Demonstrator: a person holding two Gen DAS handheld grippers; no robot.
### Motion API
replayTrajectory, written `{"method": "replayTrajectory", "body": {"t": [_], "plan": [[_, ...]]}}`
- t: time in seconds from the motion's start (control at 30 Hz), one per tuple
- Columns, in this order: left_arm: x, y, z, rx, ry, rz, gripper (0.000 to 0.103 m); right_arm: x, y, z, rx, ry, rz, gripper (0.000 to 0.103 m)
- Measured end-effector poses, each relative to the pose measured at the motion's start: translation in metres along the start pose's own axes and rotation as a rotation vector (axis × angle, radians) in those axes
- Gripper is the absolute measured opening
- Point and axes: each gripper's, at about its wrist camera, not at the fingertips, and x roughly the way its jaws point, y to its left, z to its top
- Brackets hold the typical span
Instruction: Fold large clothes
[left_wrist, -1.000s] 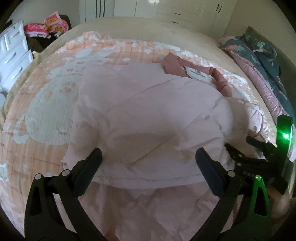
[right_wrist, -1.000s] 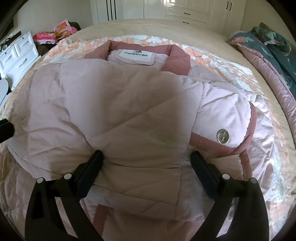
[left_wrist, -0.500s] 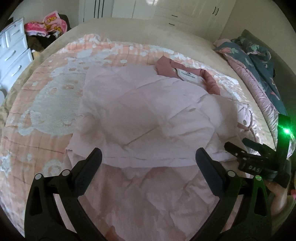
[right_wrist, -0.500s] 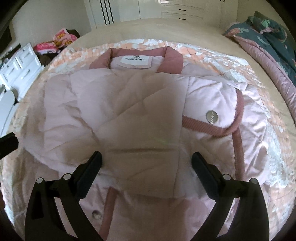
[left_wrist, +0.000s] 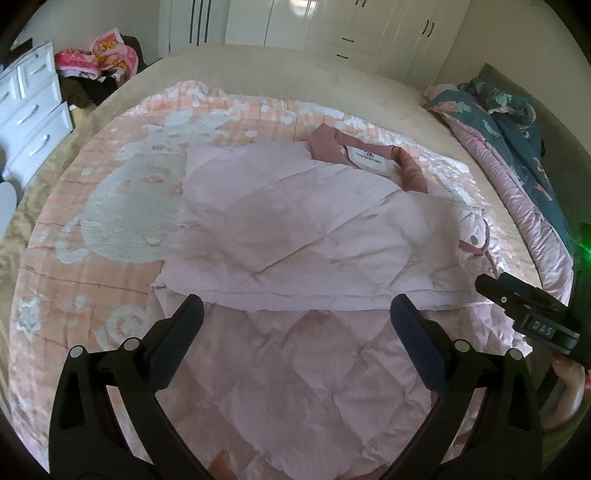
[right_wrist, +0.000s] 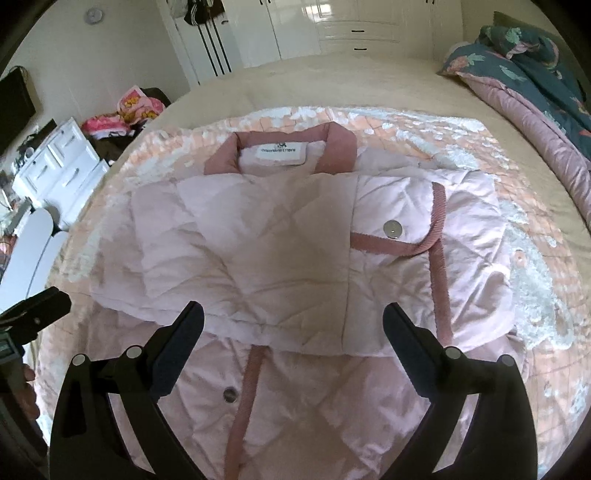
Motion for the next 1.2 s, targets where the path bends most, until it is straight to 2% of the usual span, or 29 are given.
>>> {"method": "replayTrajectory", "body": {"t": [0.73, 1.2], "plan": [[-0.055, -0.013, -0.007, 0.028, -0.079, -0.016, 0.095, -0.092, 0.022, -0.007, -0.046, -0.128, 0.064, 0.098], [-0.089, -0.017, -0.019, 0.037, -0.130, -0.038, 0.095, -0.134, 0.030, -0.018, -0.073, -0.196, 0.062, 0.098]]}}
